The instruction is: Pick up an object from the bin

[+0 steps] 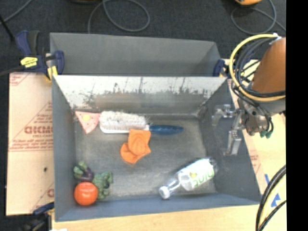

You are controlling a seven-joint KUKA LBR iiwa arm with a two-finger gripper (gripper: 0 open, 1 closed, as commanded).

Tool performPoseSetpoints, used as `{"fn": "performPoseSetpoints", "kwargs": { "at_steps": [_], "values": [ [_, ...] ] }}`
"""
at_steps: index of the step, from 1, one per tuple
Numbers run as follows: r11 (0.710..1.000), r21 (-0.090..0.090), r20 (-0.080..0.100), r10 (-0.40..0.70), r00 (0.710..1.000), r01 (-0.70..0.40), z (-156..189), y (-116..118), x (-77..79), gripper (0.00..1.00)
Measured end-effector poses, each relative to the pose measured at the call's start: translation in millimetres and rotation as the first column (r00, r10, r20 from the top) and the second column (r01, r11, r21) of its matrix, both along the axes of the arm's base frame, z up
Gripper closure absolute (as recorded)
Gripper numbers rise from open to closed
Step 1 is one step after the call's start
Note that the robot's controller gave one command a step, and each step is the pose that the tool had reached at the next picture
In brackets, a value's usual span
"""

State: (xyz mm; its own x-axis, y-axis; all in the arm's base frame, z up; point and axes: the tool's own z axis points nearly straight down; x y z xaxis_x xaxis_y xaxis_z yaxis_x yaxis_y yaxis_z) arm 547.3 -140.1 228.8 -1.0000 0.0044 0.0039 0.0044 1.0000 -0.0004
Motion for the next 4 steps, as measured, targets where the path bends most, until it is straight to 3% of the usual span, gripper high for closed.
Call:
{"fn": "performPoseSetpoints", "kwargs": {
  "at_steps": [1,2,3,4],
  "values": [
    [1.0,-0.001,0.008,0.003,1.0,-0.003,5,1,1.5,0.0],
    [0.998,-0.003,0.012,0.067,0.998,-0.067,-27,3,-13.7,0.0],
    [0.956,-0.004,0.009,0.294,0.956,-0.294,-73,5,-31.3,0.0],
    [0.837,-0.008,0.01,0.547,0.837,-0.547,-109,2,-29.6,0.0]
  ]
}}
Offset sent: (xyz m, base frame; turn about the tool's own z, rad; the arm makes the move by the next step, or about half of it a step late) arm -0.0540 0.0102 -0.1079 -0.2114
